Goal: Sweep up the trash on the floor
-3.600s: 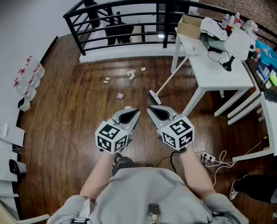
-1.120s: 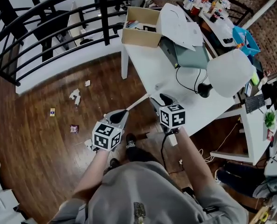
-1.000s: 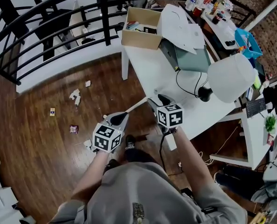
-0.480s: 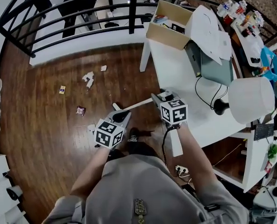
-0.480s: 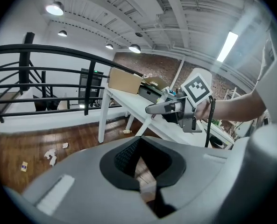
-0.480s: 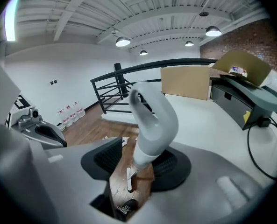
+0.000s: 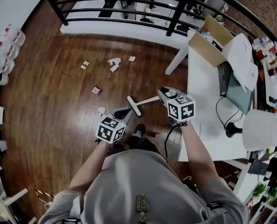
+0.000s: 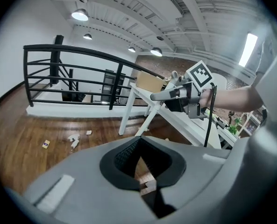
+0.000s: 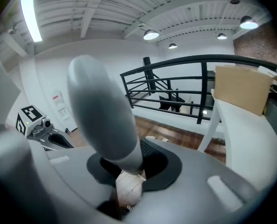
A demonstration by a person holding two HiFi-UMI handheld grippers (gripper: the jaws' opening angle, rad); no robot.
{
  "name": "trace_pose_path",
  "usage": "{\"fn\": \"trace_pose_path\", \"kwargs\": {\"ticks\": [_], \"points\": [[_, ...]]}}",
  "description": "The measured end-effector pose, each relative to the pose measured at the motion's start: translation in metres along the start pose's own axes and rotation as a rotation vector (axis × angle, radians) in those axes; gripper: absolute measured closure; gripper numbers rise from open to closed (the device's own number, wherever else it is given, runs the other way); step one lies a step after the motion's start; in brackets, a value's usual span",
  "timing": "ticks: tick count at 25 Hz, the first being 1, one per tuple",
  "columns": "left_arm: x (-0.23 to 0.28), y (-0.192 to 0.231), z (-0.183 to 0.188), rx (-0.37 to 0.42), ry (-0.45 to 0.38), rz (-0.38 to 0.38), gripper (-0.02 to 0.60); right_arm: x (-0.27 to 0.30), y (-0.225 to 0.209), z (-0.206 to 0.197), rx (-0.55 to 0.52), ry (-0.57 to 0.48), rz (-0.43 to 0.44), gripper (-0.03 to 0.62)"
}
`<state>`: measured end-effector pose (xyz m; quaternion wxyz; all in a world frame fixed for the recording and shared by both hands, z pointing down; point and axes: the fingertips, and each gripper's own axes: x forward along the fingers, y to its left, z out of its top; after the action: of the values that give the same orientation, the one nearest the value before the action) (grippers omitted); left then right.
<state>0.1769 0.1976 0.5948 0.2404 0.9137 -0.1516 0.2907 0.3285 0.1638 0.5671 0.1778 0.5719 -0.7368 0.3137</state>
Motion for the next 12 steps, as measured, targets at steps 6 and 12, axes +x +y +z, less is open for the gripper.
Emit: {"fn": "trace_pose_path", "kwargs": {"ticks": [6, 12], "points": [[-0.072, 0.048, -0.028, -0.097, -0.069, 0.111, 0.577, 0.04, 0.092, 0.031, -0.167, 0.044, 0.091, 0.525], [-0.139, 0.094, -0.072, -0.198, -0.118, 0.213, 0.577, 0.056, 0.185, 0.052, -0.299, 0.077, 0.228, 0.526]]}}
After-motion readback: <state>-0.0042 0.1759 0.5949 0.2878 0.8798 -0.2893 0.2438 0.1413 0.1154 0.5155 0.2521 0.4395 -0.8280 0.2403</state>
